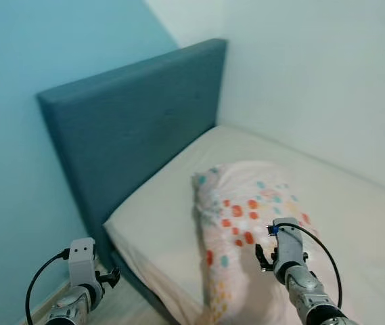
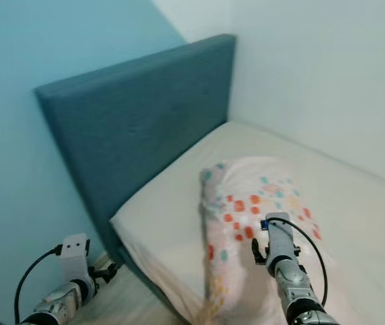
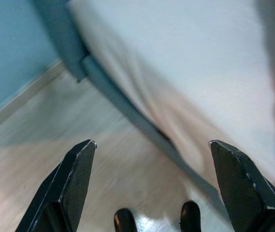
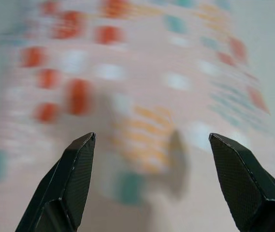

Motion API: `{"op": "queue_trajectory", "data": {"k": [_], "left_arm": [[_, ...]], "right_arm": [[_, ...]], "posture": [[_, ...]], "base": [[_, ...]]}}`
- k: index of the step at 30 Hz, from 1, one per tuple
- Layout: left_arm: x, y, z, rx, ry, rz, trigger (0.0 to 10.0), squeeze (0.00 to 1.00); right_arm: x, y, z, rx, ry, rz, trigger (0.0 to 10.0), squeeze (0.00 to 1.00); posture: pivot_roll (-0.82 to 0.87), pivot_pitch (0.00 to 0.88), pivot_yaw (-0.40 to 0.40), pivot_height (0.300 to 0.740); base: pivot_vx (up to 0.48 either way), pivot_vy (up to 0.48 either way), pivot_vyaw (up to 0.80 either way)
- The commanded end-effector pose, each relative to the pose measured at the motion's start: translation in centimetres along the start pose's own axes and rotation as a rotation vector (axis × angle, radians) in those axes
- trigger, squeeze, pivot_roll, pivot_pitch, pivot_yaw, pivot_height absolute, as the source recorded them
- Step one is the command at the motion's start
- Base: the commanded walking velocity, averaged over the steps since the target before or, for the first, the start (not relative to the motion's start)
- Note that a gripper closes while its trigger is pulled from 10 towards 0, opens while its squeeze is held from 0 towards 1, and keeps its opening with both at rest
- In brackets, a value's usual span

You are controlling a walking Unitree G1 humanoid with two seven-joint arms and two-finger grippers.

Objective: Clean up the room

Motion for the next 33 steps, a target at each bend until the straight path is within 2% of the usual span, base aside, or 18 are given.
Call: {"op": "queue_trajectory", "data": {"k": [1, 4, 11, 33], "left_arm": [[-0.3, 0.2, -0.1, -0.013, 0.008, -0.002, 10.0, 0.0], [-0.6, -0.2, 0.1, -0.023, 0.011, -0.001, 10.0, 0.0], [-0.5, -0.5, 0.2, -0.029, 0.007, 0.0, 10.0, 0.0], [0.6, 1.8, -0.5, 0.035, -0.005, -0.071, 10.0, 0.0]], "right_arm": [[1.2, -0.9, 0.4, -0.024, -0.045, -0.033, 10.0, 0.0], [2.0, -1.8, 0.8, -0.04, -0.085, -0.053, 10.0, 0.0], [2.3, -2.6, 1.1, -0.055, -0.101, -0.062, 10.0, 0.0], [2.8, -2.0, 1.0, -0.032, -0.135, -0.072, 10.0, 0.0]], "posture": [[-0.05, 0.0, -0.023, 0.727], [-0.05, 0.0, -0.016, 0.727], [-0.05, 0.0, -0.016, 0.727], [-0.06, 0.0, -0.019, 0.727]], "base": [[0.0, 0.0, -0.8], [0.0, 0.104, -0.8], [0.0, 0.385, -0.8], [0.0, 0.0, -0.8]]}}
Point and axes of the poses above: a point about 5 cm out from each wrist's last joint towards the gripper, its own z axis pointing back from the gripper into the wrist, its own y axis along the axis of the wrist's last joint, x = y × z, the point moved 3 cm from there along -z, pointing out of the wrist towards the gripper, and after that the axes turned 15 degrees about -z, right-handed, at the moved point
